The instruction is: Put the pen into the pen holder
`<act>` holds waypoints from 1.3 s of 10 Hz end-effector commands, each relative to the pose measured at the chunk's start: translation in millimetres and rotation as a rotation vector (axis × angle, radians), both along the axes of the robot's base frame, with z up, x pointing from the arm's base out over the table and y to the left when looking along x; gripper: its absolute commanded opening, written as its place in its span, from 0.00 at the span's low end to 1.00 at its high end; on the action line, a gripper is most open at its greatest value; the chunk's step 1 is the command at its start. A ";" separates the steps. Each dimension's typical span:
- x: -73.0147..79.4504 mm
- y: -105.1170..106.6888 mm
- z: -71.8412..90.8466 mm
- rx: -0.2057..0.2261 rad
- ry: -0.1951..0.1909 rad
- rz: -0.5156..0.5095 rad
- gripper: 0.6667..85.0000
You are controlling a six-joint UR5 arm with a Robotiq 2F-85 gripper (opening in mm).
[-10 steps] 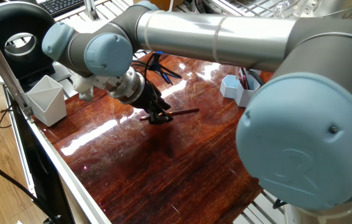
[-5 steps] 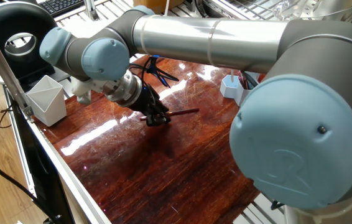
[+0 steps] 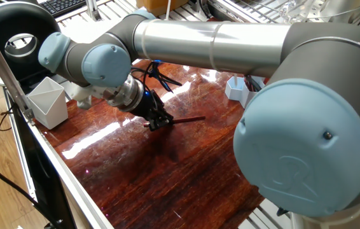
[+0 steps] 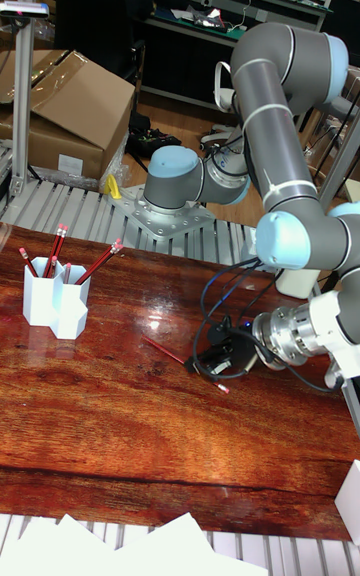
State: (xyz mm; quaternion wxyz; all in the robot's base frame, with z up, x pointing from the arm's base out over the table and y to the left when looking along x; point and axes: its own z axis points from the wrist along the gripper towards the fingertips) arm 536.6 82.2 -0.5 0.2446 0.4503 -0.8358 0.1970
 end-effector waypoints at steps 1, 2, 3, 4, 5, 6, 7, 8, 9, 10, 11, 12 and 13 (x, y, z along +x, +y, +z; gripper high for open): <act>-2.4 6.6 1.8 0.002 -0.007 -0.004 0.26; -1.3 8.3 -0.9 0.018 -0.012 0.005 0.33; 1.4 8.2 -5.3 0.039 -0.016 0.015 0.37; 2.1 7.4 -6.7 0.049 -0.013 0.017 0.39; 3.8 7.2 -7.8 0.084 0.001 0.023 0.42; 1.7 7.7 -6.8 0.115 0.020 0.018 0.45; 1.9 5.3 -5.1 0.108 0.019 0.020 0.43; 2.5 5.6 -5.9 0.104 0.007 0.003 0.30; 7.6 4.4 -6.0 0.092 -0.022 -0.003 0.00; 5.4 13.8 -7.7 0.117 -0.021 -0.016 0.00; 6.6 14.3 -2.2 0.100 -0.027 -0.016 0.00; 7.7 9.9 2.1 0.118 -0.025 -0.009 0.00; 10.9 -7.8 15.3 0.137 -0.006 0.020 0.00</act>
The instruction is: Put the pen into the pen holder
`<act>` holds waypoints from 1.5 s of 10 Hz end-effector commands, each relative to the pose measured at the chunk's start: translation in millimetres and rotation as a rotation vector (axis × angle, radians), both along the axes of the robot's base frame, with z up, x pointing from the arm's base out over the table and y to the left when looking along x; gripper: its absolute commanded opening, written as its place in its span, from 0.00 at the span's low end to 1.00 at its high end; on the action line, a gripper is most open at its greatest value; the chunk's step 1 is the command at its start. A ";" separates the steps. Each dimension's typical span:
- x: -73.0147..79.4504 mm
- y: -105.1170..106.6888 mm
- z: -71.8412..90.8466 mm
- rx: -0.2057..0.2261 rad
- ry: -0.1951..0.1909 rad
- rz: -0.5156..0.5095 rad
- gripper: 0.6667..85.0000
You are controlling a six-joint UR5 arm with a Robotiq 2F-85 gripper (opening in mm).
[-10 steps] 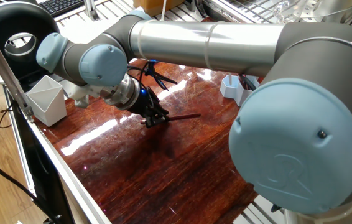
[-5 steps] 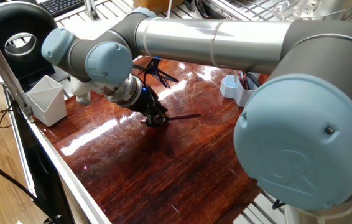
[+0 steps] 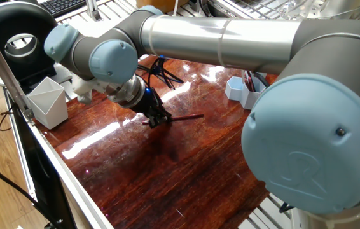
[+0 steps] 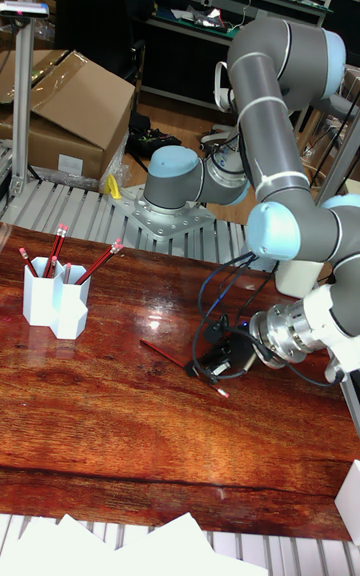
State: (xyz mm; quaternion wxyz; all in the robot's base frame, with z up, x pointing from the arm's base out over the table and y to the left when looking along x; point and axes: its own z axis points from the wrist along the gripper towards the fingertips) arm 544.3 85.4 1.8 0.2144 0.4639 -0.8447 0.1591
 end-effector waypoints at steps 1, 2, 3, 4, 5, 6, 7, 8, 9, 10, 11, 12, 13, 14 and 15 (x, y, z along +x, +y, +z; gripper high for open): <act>1.4 -33.3 36.4 0.021 0.004 0.030 0.00; -3.1 -39.3 52.0 0.018 -0.017 0.026 0.00; -9.3 -39.4 66.0 0.024 -0.049 0.021 0.00; -18.2 -45.8 84.6 0.000 -0.086 0.015 0.00; -34.6 -56.8 104.9 -0.053 -0.109 -0.017 0.00; -35.7 -67.4 113.6 -0.106 -0.125 -0.025 0.00; -37.3 -62.0 110.3 -0.084 -0.127 -0.042 0.00; -38.4 -42.3 99.2 -0.004 -0.139 -0.085 0.00; -24.1 -31.5 92.2 0.041 -0.211 -0.113 0.00; -14.1 -25.5 88.9 0.067 -0.260 -0.131 0.00; -8.4 -28.1 89.9 0.055 -0.292 -0.146 0.00; -8.8 -15.1 84.6 0.108 -0.287 -0.155 0.00; -5.2 -5.4 81.1 0.149 -0.297 -0.155 0.00; -3.2 -3.1 80.4 0.159 -0.304 -0.157 0.00; -0.8 -5.7 81.2 0.149 -0.315 -0.156 0.00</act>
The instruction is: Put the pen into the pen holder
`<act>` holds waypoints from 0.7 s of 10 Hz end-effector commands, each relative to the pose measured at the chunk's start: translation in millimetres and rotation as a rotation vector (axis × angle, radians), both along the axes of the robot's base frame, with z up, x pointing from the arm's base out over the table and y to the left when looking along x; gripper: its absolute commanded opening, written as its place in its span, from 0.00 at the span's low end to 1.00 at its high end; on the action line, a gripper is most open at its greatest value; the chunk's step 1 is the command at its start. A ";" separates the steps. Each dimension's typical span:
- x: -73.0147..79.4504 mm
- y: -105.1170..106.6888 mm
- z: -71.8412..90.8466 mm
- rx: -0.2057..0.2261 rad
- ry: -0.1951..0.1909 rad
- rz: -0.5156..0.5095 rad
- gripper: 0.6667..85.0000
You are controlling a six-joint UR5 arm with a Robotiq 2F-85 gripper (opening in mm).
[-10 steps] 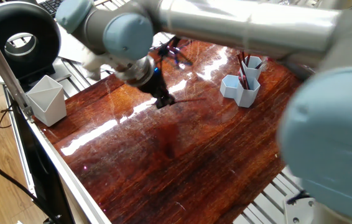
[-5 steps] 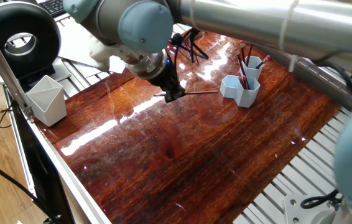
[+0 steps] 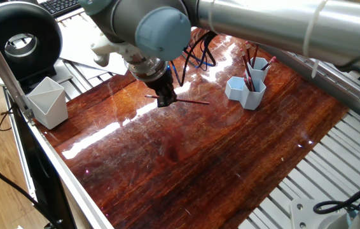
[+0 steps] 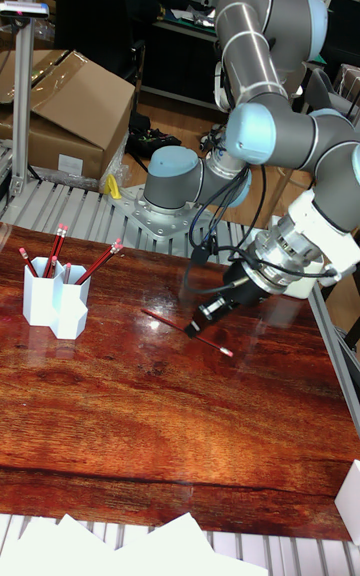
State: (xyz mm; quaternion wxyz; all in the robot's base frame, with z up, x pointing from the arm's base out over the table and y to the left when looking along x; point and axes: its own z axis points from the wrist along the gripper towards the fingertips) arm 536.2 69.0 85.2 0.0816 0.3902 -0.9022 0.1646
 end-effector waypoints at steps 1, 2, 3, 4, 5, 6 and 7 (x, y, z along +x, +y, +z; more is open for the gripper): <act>8.5 12.3 -2.7 0.054 -0.045 -0.021 0.00; 3.7 22.2 -5.7 0.094 -0.029 -0.032 0.00; -5.9 19.9 -4.9 0.084 0.010 -0.033 0.00; -13.0 19.6 11.2 0.080 0.041 -0.018 0.00; -18.4 19.9 39.2 0.091 0.056 0.013 0.00; -26.5 10.0 69.4 0.084 0.069 0.053 0.00; -29.8 -5.4 92.4 0.062 0.070 0.095 0.00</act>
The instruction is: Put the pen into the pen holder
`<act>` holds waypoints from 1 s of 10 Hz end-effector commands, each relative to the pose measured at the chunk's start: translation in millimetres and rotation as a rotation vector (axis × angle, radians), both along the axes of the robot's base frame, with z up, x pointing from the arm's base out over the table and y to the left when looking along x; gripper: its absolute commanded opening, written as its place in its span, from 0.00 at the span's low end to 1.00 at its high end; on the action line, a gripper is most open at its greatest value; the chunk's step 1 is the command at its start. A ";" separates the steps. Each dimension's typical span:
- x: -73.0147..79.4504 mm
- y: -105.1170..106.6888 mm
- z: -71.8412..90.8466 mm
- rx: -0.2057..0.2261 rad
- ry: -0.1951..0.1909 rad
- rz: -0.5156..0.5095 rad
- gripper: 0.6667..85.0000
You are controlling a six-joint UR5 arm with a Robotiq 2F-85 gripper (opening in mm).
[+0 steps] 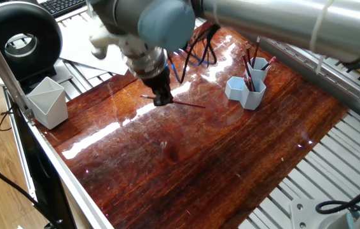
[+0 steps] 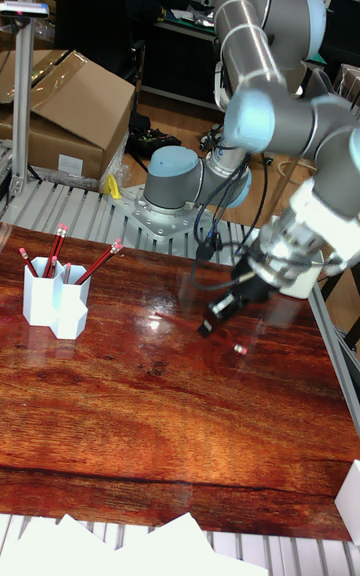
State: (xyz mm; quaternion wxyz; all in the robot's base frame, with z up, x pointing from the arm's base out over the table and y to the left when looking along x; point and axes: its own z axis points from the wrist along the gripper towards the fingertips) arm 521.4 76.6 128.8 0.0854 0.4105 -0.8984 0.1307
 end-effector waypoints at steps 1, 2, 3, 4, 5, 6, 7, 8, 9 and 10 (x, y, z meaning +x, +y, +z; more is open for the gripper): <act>-20.3 -26.1 68.4 -0.003 0.032 0.086 0.00; -24.6 -42.1 88.2 -0.019 0.039 0.109 0.00; -26.9 -57.9 101.5 -0.078 0.021 0.116 0.00; -23.7 -62.8 103.3 -0.112 0.021 0.127 0.00; -16.7 -55.0 92.9 -0.101 0.027 0.119 0.00; -12.7 -42.6 81.2 -0.069 0.032 0.096 0.00; -13.1 -29.1 76.2 -0.015 0.019 0.060 0.00; -3.9 -22.7 73.8 0.009 -0.024 0.043 0.00; 8.5 -22.6 74.0 0.009 -0.077 0.036 0.00; 12.6 -34.9 78.3 -0.041 -0.109 -0.012 0.00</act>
